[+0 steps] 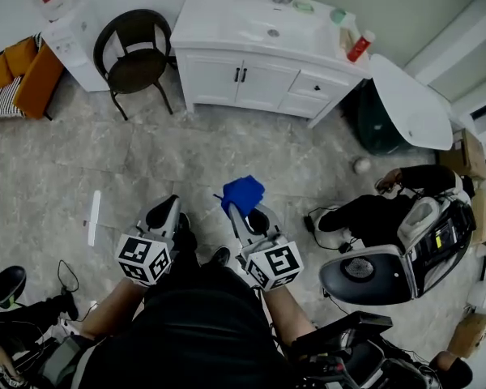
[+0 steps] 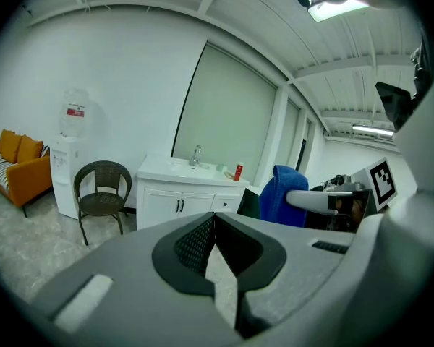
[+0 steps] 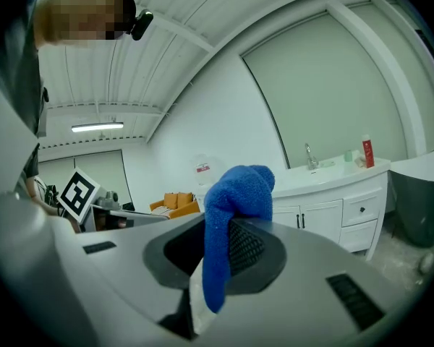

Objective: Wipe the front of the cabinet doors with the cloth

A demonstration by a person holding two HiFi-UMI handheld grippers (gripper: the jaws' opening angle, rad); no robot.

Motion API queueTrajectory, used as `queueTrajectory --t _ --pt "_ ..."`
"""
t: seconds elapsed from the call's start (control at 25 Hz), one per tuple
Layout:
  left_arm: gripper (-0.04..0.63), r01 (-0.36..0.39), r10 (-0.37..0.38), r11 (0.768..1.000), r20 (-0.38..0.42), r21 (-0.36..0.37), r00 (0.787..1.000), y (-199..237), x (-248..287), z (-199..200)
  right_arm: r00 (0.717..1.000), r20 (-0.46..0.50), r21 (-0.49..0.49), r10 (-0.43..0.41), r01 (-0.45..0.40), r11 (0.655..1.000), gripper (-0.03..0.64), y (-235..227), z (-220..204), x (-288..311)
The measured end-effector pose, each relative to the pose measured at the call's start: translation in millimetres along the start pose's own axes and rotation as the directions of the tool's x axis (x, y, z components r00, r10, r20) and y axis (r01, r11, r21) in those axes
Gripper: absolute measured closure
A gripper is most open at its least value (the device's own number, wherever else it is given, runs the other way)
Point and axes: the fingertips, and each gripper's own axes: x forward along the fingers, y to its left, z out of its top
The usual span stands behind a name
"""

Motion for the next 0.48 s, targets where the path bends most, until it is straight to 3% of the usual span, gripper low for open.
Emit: queueTrajectory --t 0.2,0.48 --pt "0.592 -0.013 0.013 1.000 -0.015 -0.009 1.000 32 20 1 1.000 0.006 0.027 0.007 -0.007 1.000 0.568 -11 4 33" --pt "0.592 0.027 -0.026 1.000 -0.012 0.010 1.000 77 78 40 0.999 0.022 0.049 -0.047 0.046 0.998 0.568 -49 29 88"
